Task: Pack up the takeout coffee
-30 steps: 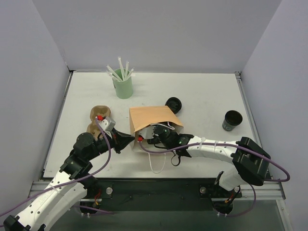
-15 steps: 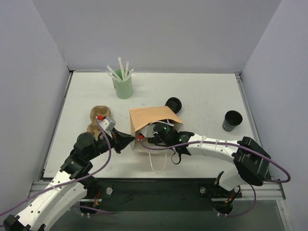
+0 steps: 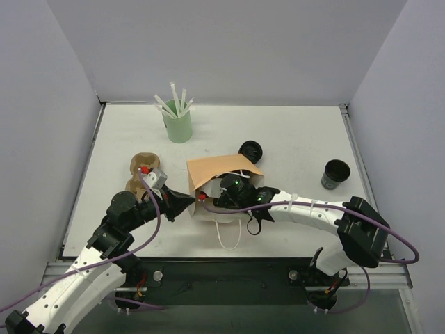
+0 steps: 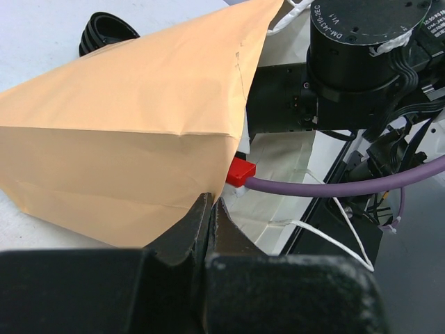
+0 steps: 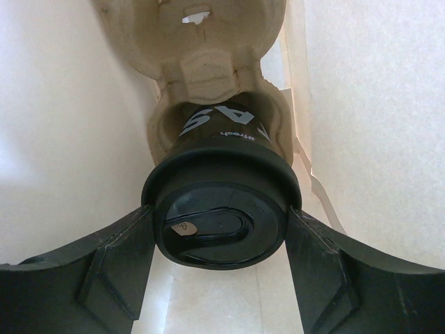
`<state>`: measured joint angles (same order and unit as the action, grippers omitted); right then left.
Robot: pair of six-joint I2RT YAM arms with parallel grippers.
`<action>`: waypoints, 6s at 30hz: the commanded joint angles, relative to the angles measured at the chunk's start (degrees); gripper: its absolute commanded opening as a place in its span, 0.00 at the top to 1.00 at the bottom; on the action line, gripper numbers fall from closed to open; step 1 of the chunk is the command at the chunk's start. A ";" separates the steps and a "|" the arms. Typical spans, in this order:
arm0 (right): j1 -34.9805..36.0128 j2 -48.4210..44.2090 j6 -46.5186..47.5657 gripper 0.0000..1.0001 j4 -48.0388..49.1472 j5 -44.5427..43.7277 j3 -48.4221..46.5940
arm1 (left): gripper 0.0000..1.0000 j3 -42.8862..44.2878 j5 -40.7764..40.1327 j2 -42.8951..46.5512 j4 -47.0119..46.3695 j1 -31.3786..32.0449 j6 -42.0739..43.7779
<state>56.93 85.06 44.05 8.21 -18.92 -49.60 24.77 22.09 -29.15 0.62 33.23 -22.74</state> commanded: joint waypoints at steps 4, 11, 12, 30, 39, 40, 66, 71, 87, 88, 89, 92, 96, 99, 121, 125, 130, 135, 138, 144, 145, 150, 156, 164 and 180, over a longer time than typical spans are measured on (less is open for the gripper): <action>-0.68 0.64 -3.36 0.41 -6.79 2.13 -3.38 | 1.00 1.94 0.59 -0.03 -1.94 0.16 -1.08; -1.29 -1.29 -6.52 0.35 -11.28 1.43 -6.29 | 1.00 4.05 -0.64 -1.61 -0.71 0.16 -1.34; -1.29 -1.82 -6.61 0.34 -11.81 1.25 -6.64 | 1.00 4.40 -0.82 -1.88 0.94 0.16 -1.34; -2.70 -2.97 -8.28 0.26 -18.49 2.13 -11.92 | 1.00 7.74 -1.96 -3.55 4.65 0.16 -0.11; -2.96 -2.88 -8.98 0.26 -20.51 2.40 -13.85 | 1.00 8.18 -1.96 -4.43 5.09 0.16 0.15; -2.96 -2.88 -9.33 0.26 -20.77 2.39 -14.20 | 1.00 8.27 -1.96 -4.43 5.35 0.16 0.15; -3.49 -1.47 -10.21 0.00 -22.45 2.13 -16.58 | 1.00 7.13 -0.38 -4.25 4.56 0.16 0.59; -3.58 -1.82 -10.30 0.00 -22.62 2.48 -17.10 | 1.00 7.04 -0.47 -4.43 4.56 0.16 0.59; -3.49 -3.49 -10.65 0.05 -27.81 6.26 -18.86 | 1.00 8.53 -0.73 -5.75 4.56 0.16 -0.37; -3.58 -3.49 -10.65 0.04 -28.15 6.35 -18.95 | 1.00 8.62 -0.64 -5.83 4.65 0.16 -0.46; -3.49 -3.58 -10.74 0.03 -28.42 6.44 -18.95 | 1.00 8.80 -0.64 -5.92 4.74 0.16 -0.55; -3.49 -3.93 -10.92 0.02 -28.60 5.56 -18.95 | 1.00 9.68 -0.64 -6.18 5.26 0.16 -0.55; -3.49 -4.11 -10.92 0.00 -28.77 4.68 -19.21 | 1.00 10.29 -0.47 -6.62 5.53 0.16 -0.46; -3.58 -4.46 -10.92 0.00 -28.69 4.50 -19.13 | 1.00 10.38 -0.38 -6.80 5.53 0.16 -0.46; -3.58 -6.04 -11.18 0.00 -29.65 4.16 -19.65 | 1.00 13.81 0.59 -8.56 8.34 0.16 0.24; -3.84 -6.13 -11.88 0.00 -29.57 3.10 -19.74 | 1.00 14.07 0.59 -8.47 8.69 0.16 0.42; -4.19 -6.92 -12.24 0.00 -29.48 3.45 -19.48 | 1.00 13.55 0.68 -8.38 8.78 0.16 0.59; -4.81 -6.48 -13.29 0.20 -29.92 3.54 -20.00 | 1.00 13.02 0.68 -7.94 8.69 0.16 1.12; -5.07 -5.69 -13.90 0.26 -29.92 3.53 -20.18 | 1.00 12.49 0.85 -7.59 8.34 0.16 1.30; -5.86 -6.13 -15.75 0.43 -30.18 3.71 -19.66 | 1.00 11.62 0.85 -6.71 7.99 0.16 2.09; -5.95 -6.22 -15.84 0.44 -30.18 2.76 -19.48 | 1.00 11.61 0.85 -6.63 8.08 0.16 2.44; -5.95 -6.39 -17.59 0.50 -31.50 2.04 -19.04 | 1.00 11.70 0.94 -6.63 8.25 0.16 2.79; -5.86 -6.48 -19.70 0.64 -32.99 -0.33 -17.81 | 1.00 10.65 1.47 -6.10 7.46 0.16 3.67; -5.77 -5.52 -20.85 0.73 -34.22 -1.91 -17.81 | 1.00 9.59 1.73 -5.48 6.58 0.16 3.41; -4.63 -0.33 -26.03 0.82 -38.79 -4.81 -25.02 | 1.00 12.84 2.52 -6.89 6.32 0.25 2.79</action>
<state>52.16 83.15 21.37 -27.79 -18.85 -73.28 35.40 21.78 -36.47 6.66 33.23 -20.23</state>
